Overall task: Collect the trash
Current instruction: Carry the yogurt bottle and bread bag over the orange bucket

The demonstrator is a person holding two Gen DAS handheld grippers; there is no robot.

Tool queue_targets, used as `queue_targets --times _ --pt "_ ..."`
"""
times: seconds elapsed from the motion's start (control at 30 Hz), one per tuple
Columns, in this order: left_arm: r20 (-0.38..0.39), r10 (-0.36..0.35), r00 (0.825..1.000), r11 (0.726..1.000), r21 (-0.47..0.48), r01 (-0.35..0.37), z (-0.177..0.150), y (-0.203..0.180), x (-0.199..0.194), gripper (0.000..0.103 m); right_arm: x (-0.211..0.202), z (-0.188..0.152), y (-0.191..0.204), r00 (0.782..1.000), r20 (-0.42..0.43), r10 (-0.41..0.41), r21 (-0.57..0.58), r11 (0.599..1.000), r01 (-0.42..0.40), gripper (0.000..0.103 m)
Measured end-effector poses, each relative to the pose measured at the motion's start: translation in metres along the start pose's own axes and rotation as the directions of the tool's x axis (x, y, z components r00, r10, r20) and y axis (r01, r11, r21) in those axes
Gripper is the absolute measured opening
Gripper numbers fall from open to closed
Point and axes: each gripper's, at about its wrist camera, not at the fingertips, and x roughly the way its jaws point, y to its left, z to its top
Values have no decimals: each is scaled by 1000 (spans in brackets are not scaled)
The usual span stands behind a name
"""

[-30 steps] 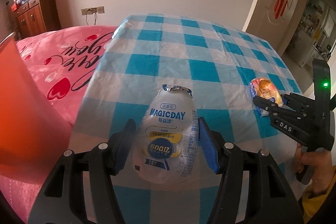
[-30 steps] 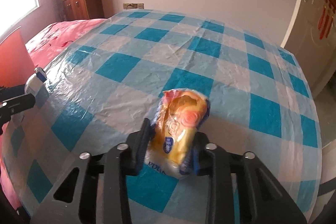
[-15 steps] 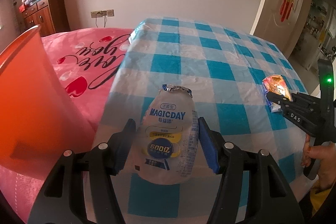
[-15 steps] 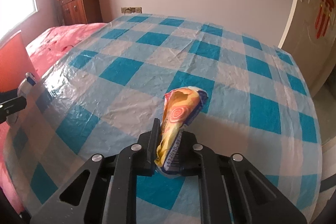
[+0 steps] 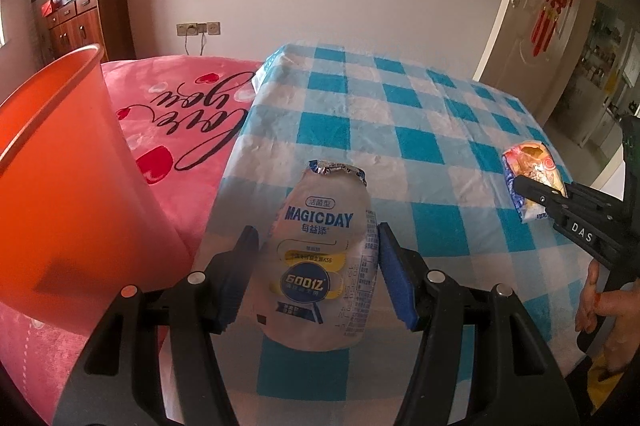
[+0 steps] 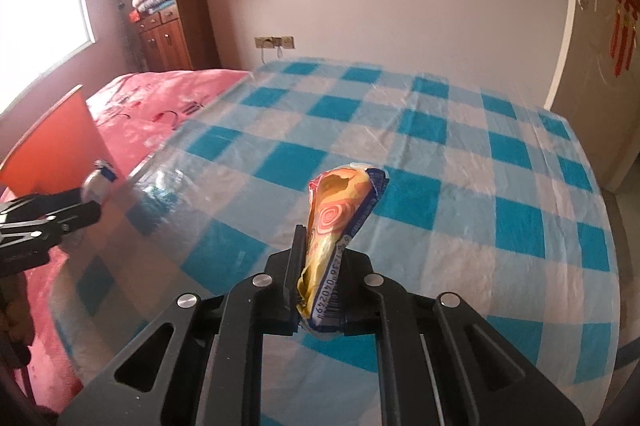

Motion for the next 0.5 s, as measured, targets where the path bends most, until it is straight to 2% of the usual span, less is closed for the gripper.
queue_targets --times 0.27,0.5 --pt "55 -29 998 1000 12 28 10 -6 -21 61 -17 10 23 998 19 53 -30 998 -52 13" --pt "109 -7 994 1000 3 7 22 0 -41 61 -27 19 38 994 26 103 -43 994 -102 13"
